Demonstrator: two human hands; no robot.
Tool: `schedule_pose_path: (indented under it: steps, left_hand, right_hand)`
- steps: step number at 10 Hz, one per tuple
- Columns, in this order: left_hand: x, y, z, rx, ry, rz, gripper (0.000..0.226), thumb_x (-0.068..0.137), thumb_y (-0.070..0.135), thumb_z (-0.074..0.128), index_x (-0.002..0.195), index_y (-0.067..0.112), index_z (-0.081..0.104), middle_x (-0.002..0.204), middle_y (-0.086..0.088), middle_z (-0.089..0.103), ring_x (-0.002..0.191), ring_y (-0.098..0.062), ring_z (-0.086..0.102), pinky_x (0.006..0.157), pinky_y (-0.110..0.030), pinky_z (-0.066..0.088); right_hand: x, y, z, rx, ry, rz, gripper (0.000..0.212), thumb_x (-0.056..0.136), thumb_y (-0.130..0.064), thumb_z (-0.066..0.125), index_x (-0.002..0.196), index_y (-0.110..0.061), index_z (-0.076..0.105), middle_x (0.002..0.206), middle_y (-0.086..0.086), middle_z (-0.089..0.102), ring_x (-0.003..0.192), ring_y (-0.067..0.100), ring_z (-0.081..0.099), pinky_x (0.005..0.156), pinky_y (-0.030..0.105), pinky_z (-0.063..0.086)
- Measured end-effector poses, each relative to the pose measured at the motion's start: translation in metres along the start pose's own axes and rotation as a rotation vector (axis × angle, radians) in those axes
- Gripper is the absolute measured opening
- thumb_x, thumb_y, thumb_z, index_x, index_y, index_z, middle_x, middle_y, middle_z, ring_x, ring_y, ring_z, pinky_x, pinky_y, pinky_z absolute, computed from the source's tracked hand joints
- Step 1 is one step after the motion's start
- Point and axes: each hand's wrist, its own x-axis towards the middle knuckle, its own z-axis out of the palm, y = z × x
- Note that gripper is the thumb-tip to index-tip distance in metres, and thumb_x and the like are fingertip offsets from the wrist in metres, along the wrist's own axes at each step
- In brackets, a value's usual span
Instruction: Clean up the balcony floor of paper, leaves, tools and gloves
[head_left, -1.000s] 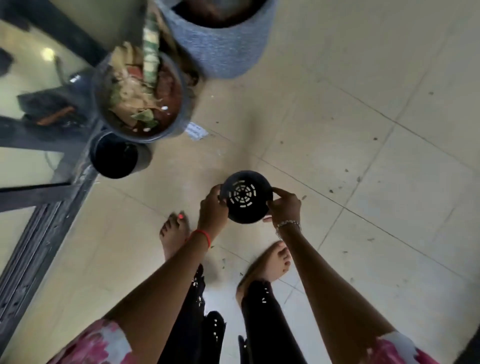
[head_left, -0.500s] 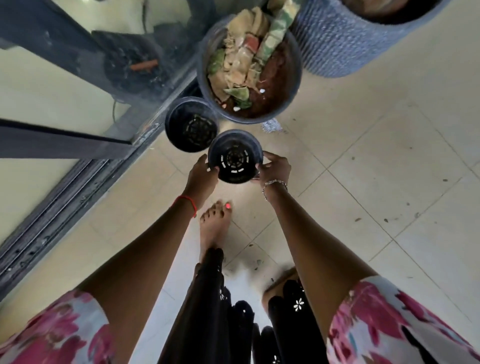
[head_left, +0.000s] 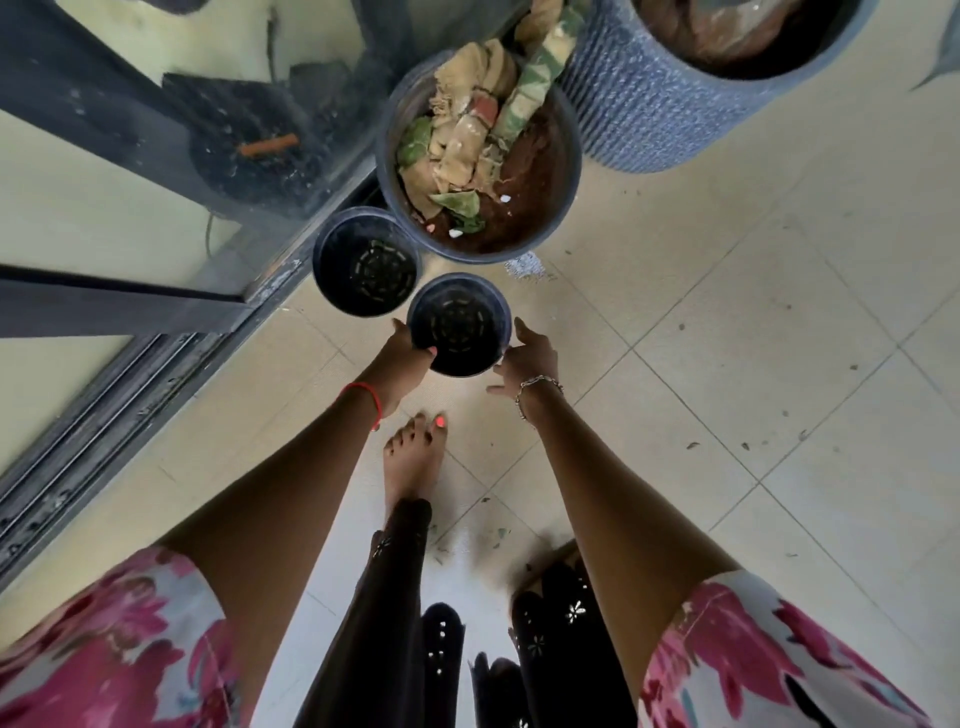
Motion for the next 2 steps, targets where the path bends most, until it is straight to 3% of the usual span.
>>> schedule_pose_path:
  steps: [1,2]
  left_hand:
    - [0.036,-0.018,0.004,-0.039,0.044,-0.062,0.082,0.082,0.073,0.037,0.137,0.012,0.036,0.138,-0.002,0.048,0.121,-0.016,0.044,0.088,-0.011,0.03]
    - [-0.021,0.067,-0.015,0.03,0.091,-0.111,0.068,0.083,0.055,0.059,0.123,0.003,0.043,0.119,-0.013,0.054,0.112,-0.025,0.048,0.08,-0.027,0.041]
  right_hand:
    - [-0.011,-0.001,-0.015,-0.31,-0.031,-0.026,0.063,0.089,0.007,0.039,0.146,-0.012,0.022,0.145,0.017,0.034,0.126,0.036,0.043,0.099,0.05,0.043]
    - [-0.037,-0.003,-0.038,-0.506,-0.064,-0.009,0.065,0.091,0.005,0.036,0.149,-0.012,0.01,0.147,0.019,0.031,0.129,0.035,0.041,0.103,0.043,0.041]
